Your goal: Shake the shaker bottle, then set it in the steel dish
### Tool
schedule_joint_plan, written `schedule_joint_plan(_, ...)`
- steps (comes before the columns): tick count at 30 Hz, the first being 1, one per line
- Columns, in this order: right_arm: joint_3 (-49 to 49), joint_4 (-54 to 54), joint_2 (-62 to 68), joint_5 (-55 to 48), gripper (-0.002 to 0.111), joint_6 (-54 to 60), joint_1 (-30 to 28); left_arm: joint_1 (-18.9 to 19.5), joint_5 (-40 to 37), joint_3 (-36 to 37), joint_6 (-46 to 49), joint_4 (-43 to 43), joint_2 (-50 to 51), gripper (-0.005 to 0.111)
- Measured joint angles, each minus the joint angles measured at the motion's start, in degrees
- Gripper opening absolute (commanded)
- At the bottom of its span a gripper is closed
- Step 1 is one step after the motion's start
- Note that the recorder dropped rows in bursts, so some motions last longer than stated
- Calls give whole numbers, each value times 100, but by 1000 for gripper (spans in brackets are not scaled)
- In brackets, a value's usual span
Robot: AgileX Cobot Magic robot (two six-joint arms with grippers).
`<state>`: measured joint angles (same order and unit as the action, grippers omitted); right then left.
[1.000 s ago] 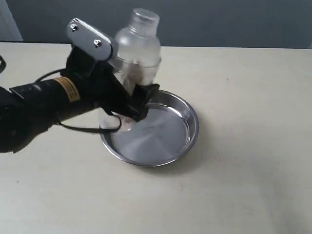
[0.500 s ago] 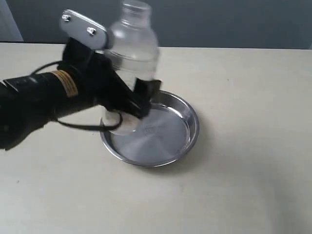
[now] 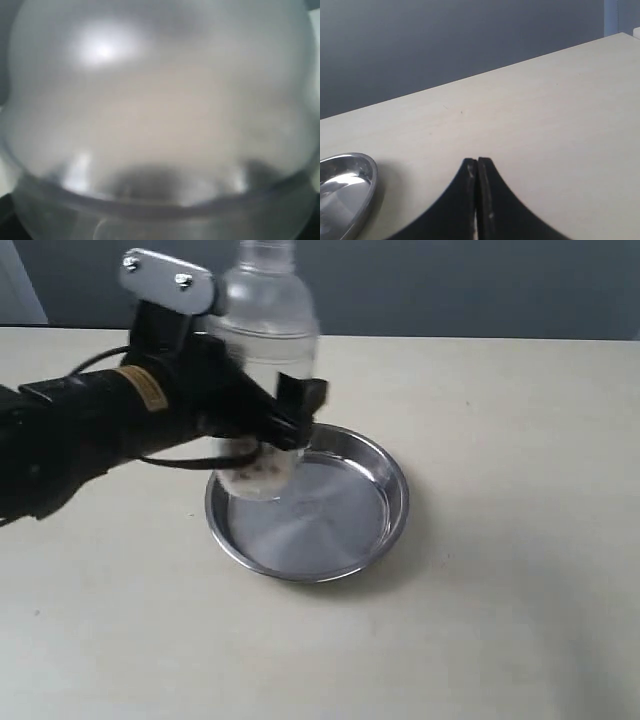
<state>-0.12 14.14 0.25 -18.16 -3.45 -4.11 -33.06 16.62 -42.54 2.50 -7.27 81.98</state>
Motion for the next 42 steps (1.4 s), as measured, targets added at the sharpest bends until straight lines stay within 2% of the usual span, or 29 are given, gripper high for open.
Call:
schedule_joint_plan(2,0,0,0,-10,-1,0,0,-122,172,-336,132,215,-233,0)
schedule_joint_plan(4,0,0,0,-10,-1,0,0,-76,436,-592,304,-177,-430,0)
schedule_joint_plan(7,0,0,0,-10,-1,0,0,9,583,-381,422,-602,-157,0)
schedule_joint_plan(9,0,0,0,-10,-1,0,0,-16,282,-152,385,-716,287,0)
schedule_joint_plan(11,0,0,0,-10,-1,0,0,-119,-204,-111,385,-529,477,0)
schedule_joint_plan(13,0,0,0,-10,-1,0,0,-203,-379,-430,385,-12,112,0)
schedule_joint_plan(16,0,0,0,-10,-1,0,0,-230,326,-775,399,108,-311,0)
schedule_joint_plan(19,0,0,0,-10,-1,0,0,-92,777,-461,257,-304,147,0)
schedule_joint_plan(21,0,0,0,-10,-1,0,0,-90,338,-202,50,-480,652,0)
schedule_joint_plan(23,0,-10,0,-10,-1,0,0,-205,-14,-241,52,-28,564,0)
schedule_joint_plan(25,0,-10,0,-10,-1,0,0,-277,-14,-504,87,389,81,0)
schedule_joint_plan(27,0,-10,0,-10,-1,0,0,-272,407,-525,127,451,-160,0)
schedule_joint_plan(29,0,-10,0,-10,-1,0,0,-123,902,-227,44,146,124,0)
schedule_joint_plan(31,0,-10,0,-10,-1,0,0,-50,832,120,-317,-135,625,0)
schedule_joint_plan(33,0,-10,0,-10,-1,0,0,-123,670,286,-562,211,797,0)
schedule_joint_plan(36,0,-10,0,-10,-1,0,0,-225,819,-267,-513,968,81,0)
schedule_joint_plan(38,0,-10,0,-10,-1,0,0,-226,1003,-434,-367,901,-79,0)
schedule_joint_plan(40,0,-10,0,-10,-1,0,0,-107,1085,-280,-335,478,173,0)
schedule_joint_plan(42,0,-10,0,-10,-1,0,0,-76,795,-85,-459,278,493,0)
